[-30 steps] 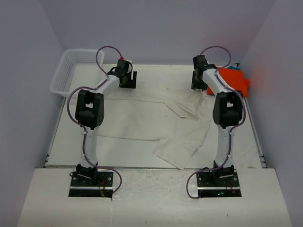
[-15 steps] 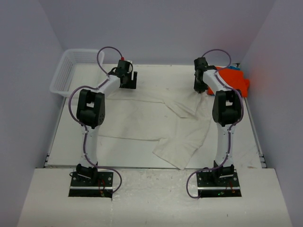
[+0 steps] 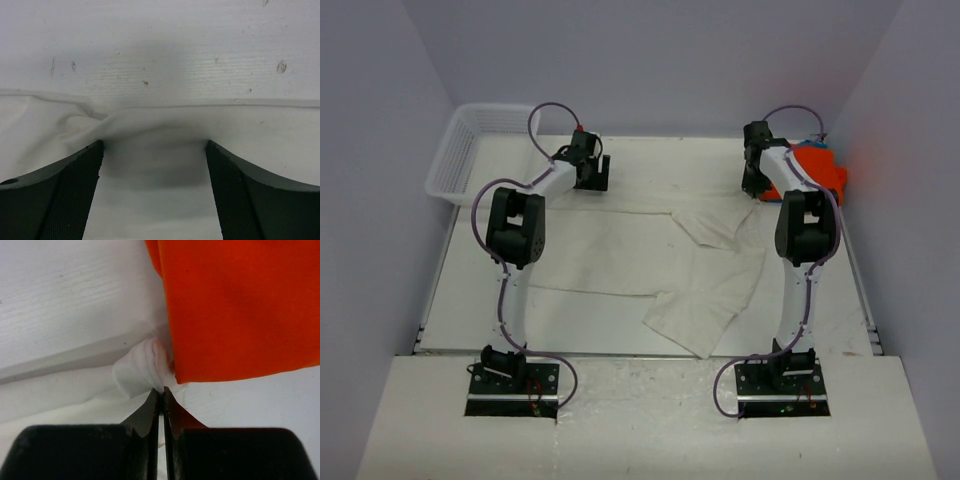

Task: Fold and stack the t-shirts
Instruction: Fold the flattened tshirt in 1/3 of the way

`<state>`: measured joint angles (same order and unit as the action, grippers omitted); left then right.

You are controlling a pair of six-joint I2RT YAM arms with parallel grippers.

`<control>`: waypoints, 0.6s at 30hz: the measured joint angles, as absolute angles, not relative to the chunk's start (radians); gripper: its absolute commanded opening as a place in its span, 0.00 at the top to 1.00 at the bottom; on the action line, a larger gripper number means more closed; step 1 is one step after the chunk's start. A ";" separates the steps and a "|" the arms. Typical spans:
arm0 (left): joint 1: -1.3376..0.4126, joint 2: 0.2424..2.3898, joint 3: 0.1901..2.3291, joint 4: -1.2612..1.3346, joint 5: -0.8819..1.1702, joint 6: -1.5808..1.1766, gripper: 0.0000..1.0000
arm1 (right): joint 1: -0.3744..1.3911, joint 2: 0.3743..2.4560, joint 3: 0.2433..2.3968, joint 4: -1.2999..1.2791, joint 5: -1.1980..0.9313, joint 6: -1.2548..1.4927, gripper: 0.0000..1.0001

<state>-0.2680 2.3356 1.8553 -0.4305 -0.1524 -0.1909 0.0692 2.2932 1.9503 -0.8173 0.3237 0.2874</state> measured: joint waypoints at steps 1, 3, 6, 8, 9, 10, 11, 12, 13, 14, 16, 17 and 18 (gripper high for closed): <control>-0.267 2.336 1.855 -0.429 -0.152 -0.191 0.16 | 0.065 2.293 1.950 -0.820 0.324 0.288 1.00; -0.266 2.336 1.855 -0.428 -0.152 -0.191 0.16 | 0.059 2.293 1.951 -0.826 0.323 0.288 1.00; -0.264 2.336 1.855 -0.427 -0.150 -0.191 0.16 | 0.059 2.304 1.969 -0.846 0.324 0.290 1.00; -0.264 2.336 1.854 -0.426 -0.150 -0.191 0.16 | 0.059 2.306 1.970 -0.854 0.323 0.294 0.96; -0.264 2.336 1.853 -0.425 -0.150 -0.191 0.16 | 0.059 2.306 1.970 -0.860 0.323 0.296 0.80; -0.264 2.336 1.853 -0.424 -0.150 -0.191 0.16 | 0.059 2.306 1.970 -0.862 0.323 0.302 0.69; -0.264 2.336 1.853 -0.422 -0.150 -0.191 0.16 | 0.059 2.306 1.969 -0.864 0.324 0.308 0.58; -0.264 2.336 1.851 -0.419 -0.151 -0.191 0.16 | 0.059 2.305 1.963 -0.860 0.329 0.309 0.42; -0.263 2.336 1.849 -0.415 -0.151 -0.191 0.16 | 0.058 2.301 1.948 -0.849 0.336 0.315 0.36; -0.262 2.334 1.844 -0.407 -0.151 -0.191 0.16 | 0.058 2.291 1.918 -0.833 0.345 0.318 0.33; -0.261 2.325 1.824 -0.387 -0.149 -0.190 0.16 | 0.058 2.258 1.843 -0.803 0.354 0.321 0.31; -0.261 2.317 1.811 -0.376 -0.148 -0.191 0.15 | 0.058 2.239 1.805 -0.799 0.357 0.322 0.30; -0.261 2.310 1.801 -0.371 -0.148 -0.190 0.15 | 0.060 2.220 1.778 -0.793 0.360 0.325 0.29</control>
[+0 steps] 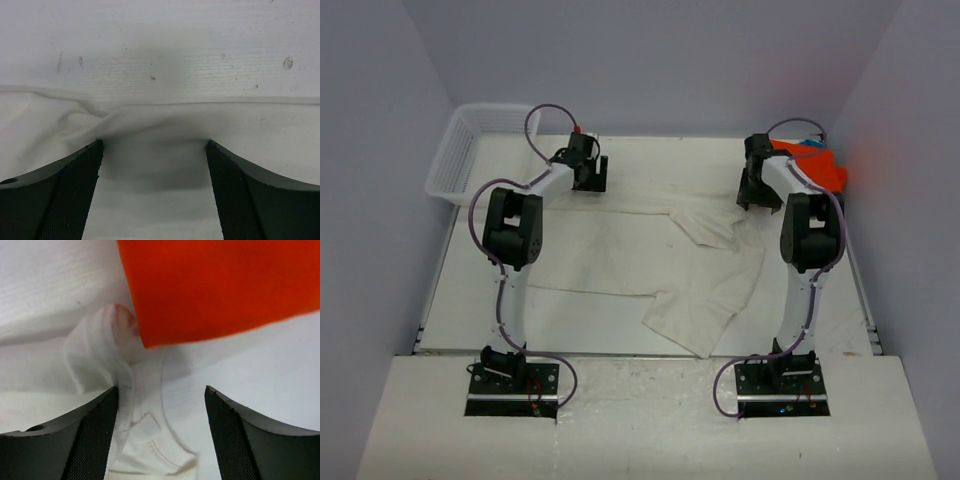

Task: Fold and stack the t-shirts
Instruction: Fold the flattened tshirt in 1/3 of the way

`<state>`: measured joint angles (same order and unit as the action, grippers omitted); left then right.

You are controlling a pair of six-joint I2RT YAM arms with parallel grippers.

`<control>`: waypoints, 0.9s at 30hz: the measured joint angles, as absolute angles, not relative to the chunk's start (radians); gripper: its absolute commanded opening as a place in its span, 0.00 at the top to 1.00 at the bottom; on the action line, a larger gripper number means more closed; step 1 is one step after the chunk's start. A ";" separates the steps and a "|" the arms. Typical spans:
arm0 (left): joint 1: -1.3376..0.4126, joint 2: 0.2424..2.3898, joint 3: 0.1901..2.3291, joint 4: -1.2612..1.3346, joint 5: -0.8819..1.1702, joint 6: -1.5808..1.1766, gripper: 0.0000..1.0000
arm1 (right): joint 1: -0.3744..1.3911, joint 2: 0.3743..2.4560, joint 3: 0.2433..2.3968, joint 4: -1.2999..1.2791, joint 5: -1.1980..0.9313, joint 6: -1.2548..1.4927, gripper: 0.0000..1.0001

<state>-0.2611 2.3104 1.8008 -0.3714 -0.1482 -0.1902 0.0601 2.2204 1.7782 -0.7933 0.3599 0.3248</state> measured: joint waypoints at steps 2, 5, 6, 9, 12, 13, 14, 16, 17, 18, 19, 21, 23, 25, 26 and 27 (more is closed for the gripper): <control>-0.261 2.296 1.784 -0.373 -0.148 -0.190 0.14 | 0.069 2.173 1.736 -0.787 0.369 0.332 0.29; -0.263 2.277 1.766 -0.382 -0.148 -0.190 0.11 | 0.105 2.075 1.697 -0.785 0.382 0.340 0.28; -0.265 2.269 1.760 -0.383 -0.145 -0.190 0.10 | 0.128 2.035 1.685 -0.783 0.386 0.340 0.28; -0.274 2.237 1.752 -0.390 -0.137 -0.190 0.06 | 0.209 1.925 1.662 -0.777 0.392 0.341 0.30; -0.297 2.193 1.752 -0.390 -0.136 -0.190 0.01 | 0.261 1.855 1.631 -0.757 0.358 0.348 0.31; -0.308 2.175 1.752 -0.390 -0.136 -0.190 0.01 | 0.265 1.832 1.599 -0.743 0.343 0.352 0.32; -0.317 2.160 1.752 -0.390 -0.136 -0.190 0.01 | 0.265 1.812 1.564 -0.740 0.336 0.356 0.33; -0.334 2.131 1.752 -0.391 -0.132 -0.190 0.02 | 0.255 1.788 1.491 -0.733 0.321 0.364 0.36; -0.344 2.120 1.752 -0.391 -0.126 -0.191 0.02 | 0.252 1.780 1.458 -0.733 0.318 0.368 0.38; -0.351 2.113 1.752 -0.392 -0.117 -0.191 0.02 | 0.247 1.777 1.424 -0.735 0.316 0.371 0.40; -0.359 2.106 1.752 -0.392 -0.104 -0.192 0.03 | 0.244 1.777 1.391 -0.736 0.315 0.376 0.44; -0.376 2.102 1.752 -0.393 -0.089 -0.199 0.04 | 0.241 1.777 1.348 -0.739 0.305 0.380 0.47; -0.392 2.102 1.752 -0.398 -0.073 -0.208 0.05 | 0.241 1.774 1.316 -0.739 0.289 0.382 0.52; -0.413 2.102 1.752 -0.410 -0.054 -0.223 0.05 | 0.241 1.767 1.293 -0.738 0.269 0.385 0.52; -0.425 2.102 1.752 -0.412 -0.047 -0.228 0.05 | 0.242 1.764 1.285 -0.735 0.266 0.386 0.52; -0.436 2.102 1.752 -0.413 -0.042 -0.233 0.05 | 0.242 1.760 1.277 -0.732 0.263 0.386 0.52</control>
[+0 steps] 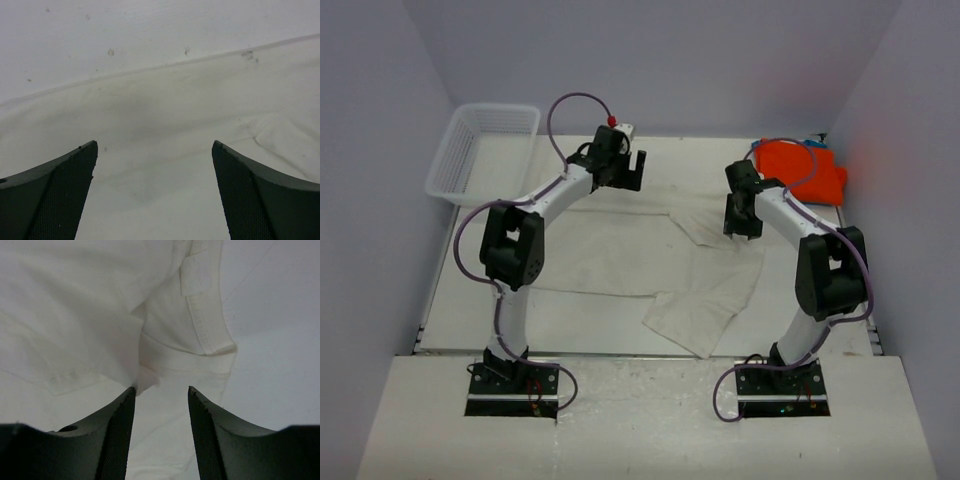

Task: Fold and stack the t-shirts
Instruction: Fold the flattened tshirt in 1/3 of the way

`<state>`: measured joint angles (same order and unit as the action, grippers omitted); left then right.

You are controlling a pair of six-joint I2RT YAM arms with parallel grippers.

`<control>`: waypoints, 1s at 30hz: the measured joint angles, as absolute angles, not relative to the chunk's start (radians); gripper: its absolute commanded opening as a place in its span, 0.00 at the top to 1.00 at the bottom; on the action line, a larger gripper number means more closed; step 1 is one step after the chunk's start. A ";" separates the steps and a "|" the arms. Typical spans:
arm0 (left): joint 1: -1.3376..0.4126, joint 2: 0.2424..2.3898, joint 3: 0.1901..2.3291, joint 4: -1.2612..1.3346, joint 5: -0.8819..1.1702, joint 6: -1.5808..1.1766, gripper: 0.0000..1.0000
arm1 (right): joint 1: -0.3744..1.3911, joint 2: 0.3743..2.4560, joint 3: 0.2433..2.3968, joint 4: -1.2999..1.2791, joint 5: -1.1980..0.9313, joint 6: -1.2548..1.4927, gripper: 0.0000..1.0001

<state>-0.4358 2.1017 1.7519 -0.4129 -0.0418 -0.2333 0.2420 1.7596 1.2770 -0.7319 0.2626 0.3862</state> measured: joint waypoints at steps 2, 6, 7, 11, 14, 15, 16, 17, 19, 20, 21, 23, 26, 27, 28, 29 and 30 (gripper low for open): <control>-0.456 2.102 1.752 -0.413 -0.029 -0.244 0.05 | 0.242 1.755 1.266 -0.729 0.259 0.388 0.52; -0.488 2.102 1.752 -0.413 0.002 -0.251 0.05 | 0.242 1.755 1.264 -0.720 0.249 0.390 0.52; -0.494 2.102 1.752 -0.413 0.006 -0.251 0.05 | 0.242 1.755 1.265 -0.719 0.245 0.390 0.52; -0.507 2.102 1.752 -0.413 0.015 -0.251 0.06 | 0.242 1.763 1.283 -0.716 0.236 0.390 0.53; -0.512 2.102 1.752 -0.412 0.016 -0.251 0.06 | 0.244 1.774 1.299 -0.713 0.224 0.392 0.58; -0.513 2.102 1.752 -0.413 0.017 -0.251 0.06 | 0.246 1.778 1.303 -0.710 0.220 0.394 0.62; -0.513 2.102 1.752 -0.412 0.017 -0.251 0.06 | 0.247 1.782 1.304 -0.707 0.216 0.394 0.62; -0.513 2.102 1.752 -0.412 0.017 -0.251 0.06 | 0.250 1.788 1.304 -0.706 0.215 0.395 0.62; -0.513 2.103 1.752 -0.413 0.017 -0.251 0.06 | 0.255 1.800 1.304 -0.703 0.212 0.397 0.62; -0.513 2.103 1.752 -0.413 0.017 -0.250 0.06 | 0.257 1.806 1.304 -0.702 0.209 0.399 0.63; -0.513 2.103 1.752 -0.413 0.016 -0.250 0.06 | 0.261 1.813 1.304 -0.700 0.208 0.400 0.62; -0.513 2.103 1.752 -0.413 0.016 -0.250 0.06 | 0.265 1.822 1.303 -0.694 0.205 0.402 0.63; -0.513 2.103 1.752 -0.413 0.015 -0.249 0.06 | 0.270 1.831 1.303 -0.685 0.193 0.404 0.67; -0.513 2.103 1.750 -0.412 0.015 -0.248 0.06 | 0.270 1.833 1.303 -0.682 0.191 0.405 0.74; -0.513 2.103 1.747 -0.411 0.015 -0.247 0.06 | 0.271 1.835 1.303 -0.679 0.190 0.405 0.77; -0.513 2.103 1.742 -0.411 0.015 -0.247 0.05 | 0.271 1.840 1.303 -0.675 0.189 0.408 0.80; -0.513 2.103 1.736 -0.412 0.015 -0.246 0.05 | 0.270 1.845 1.303 -0.672 0.188 0.410 0.92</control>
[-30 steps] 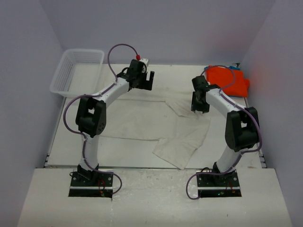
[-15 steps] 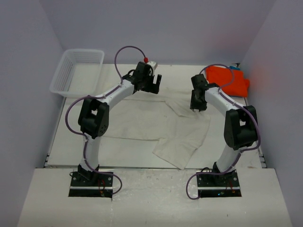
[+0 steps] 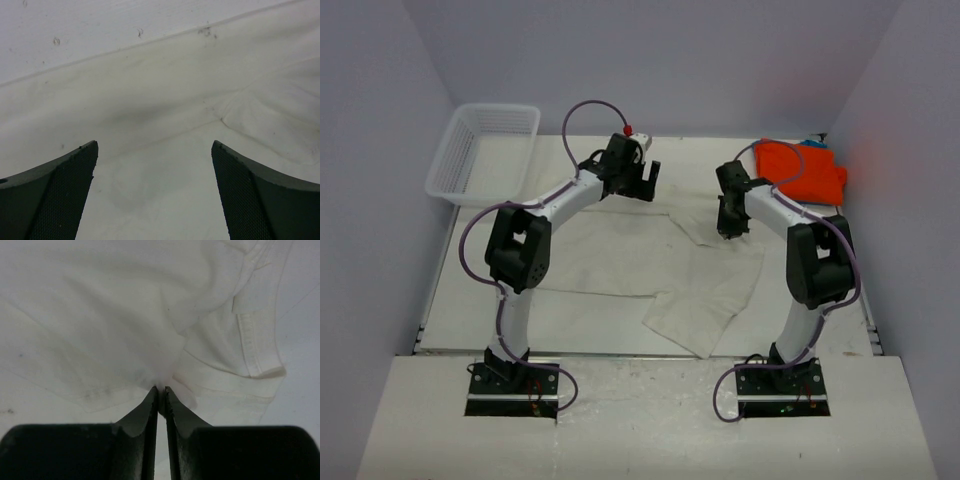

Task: Fold and stack the t-shirts
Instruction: Fold the flattened tshirt in 1/3 of the way

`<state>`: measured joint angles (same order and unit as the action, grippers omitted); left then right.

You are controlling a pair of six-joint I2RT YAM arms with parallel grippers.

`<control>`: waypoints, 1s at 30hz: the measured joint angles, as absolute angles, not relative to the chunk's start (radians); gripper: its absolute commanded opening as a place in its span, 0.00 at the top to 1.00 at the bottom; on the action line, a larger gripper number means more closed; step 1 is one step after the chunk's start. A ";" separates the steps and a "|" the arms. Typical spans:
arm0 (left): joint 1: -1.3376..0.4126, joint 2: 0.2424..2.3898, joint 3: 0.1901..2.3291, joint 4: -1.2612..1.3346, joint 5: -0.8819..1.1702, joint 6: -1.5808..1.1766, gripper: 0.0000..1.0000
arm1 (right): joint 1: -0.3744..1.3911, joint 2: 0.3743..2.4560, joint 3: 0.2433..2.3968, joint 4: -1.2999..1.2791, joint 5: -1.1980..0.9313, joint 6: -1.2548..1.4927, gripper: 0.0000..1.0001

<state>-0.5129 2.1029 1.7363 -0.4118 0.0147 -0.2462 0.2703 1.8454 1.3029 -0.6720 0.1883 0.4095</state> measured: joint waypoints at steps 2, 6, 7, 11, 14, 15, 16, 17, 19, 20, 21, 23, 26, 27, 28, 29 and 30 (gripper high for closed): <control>-0.513 2.103 1.725 -0.413 0.014 -0.245 0.05 | 0.270 1.858 1.303 -0.667 0.186 0.411 1.00; -0.513 2.103 1.706 -0.413 0.014 -0.243 0.05 | 0.273 1.869 1.306 -0.669 0.187 0.420 1.00; -0.513 2.103 1.703 -0.413 0.015 -0.243 0.05 | 0.275 1.869 1.313 -0.673 0.187 0.419 1.00; -0.514 2.103 1.692 -0.412 0.022 -0.242 0.05 | 0.277 1.878 1.399 -0.707 0.186 0.419 1.00; -0.517 2.103 1.684 -0.413 0.030 -0.242 0.06 | 0.277 1.896 1.508 -0.729 0.187 0.419 1.00; -0.519 2.103 1.681 -0.411 0.035 -0.242 0.06 | 0.277 1.906 1.546 -0.733 0.187 0.419 1.00; -0.521 2.103 1.677 -0.410 0.041 -0.242 0.06 | 0.277 1.916 1.583 -0.740 0.187 0.419 1.00; -0.523 2.103 1.673 -0.409 0.046 -0.242 0.06 | 0.276 1.928 1.613 -0.744 0.188 0.419 1.00; -0.527 2.103 1.661 -0.409 0.055 -0.242 0.06 | 0.275 1.958 1.670 -0.764 0.188 0.419 1.00; -0.531 2.103 1.656 -0.409 0.060 -0.241 0.06 | 0.274 1.975 1.697 -0.772 0.187 0.420 1.00; -0.533 2.103 1.654 -0.410 0.067 -0.240 0.06 | 0.274 1.994 1.721 -0.781 0.187 0.420 1.00; -0.540 2.103 1.651 -0.411 0.084 -0.239 0.06 | 0.274 2.030 1.759 -0.800 0.187 0.421 1.00; -0.552 2.103 1.651 -0.409 0.111 -0.238 0.06 | 0.270 2.090 1.814 -0.825 0.185 0.424 1.00; -0.555 2.103 1.651 -0.408 0.120 -0.238 0.06 | 0.268 2.107 1.829 -0.832 0.182 0.425 1.00; -0.559 2.103 1.651 -0.408 0.126 -0.237 0.06 | 0.265 2.122 1.842 -0.839 0.181 0.426 1.00; -0.563 2.103 1.651 -0.408 0.131 -0.234 0.07 | 0.262 2.135 1.855 -0.848 0.177 0.427 1.00; -0.567 2.103 1.651 -0.407 0.135 -0.231 0.07 | 0.257 2.149 1.875 -0.863 0.169 0.427 1.00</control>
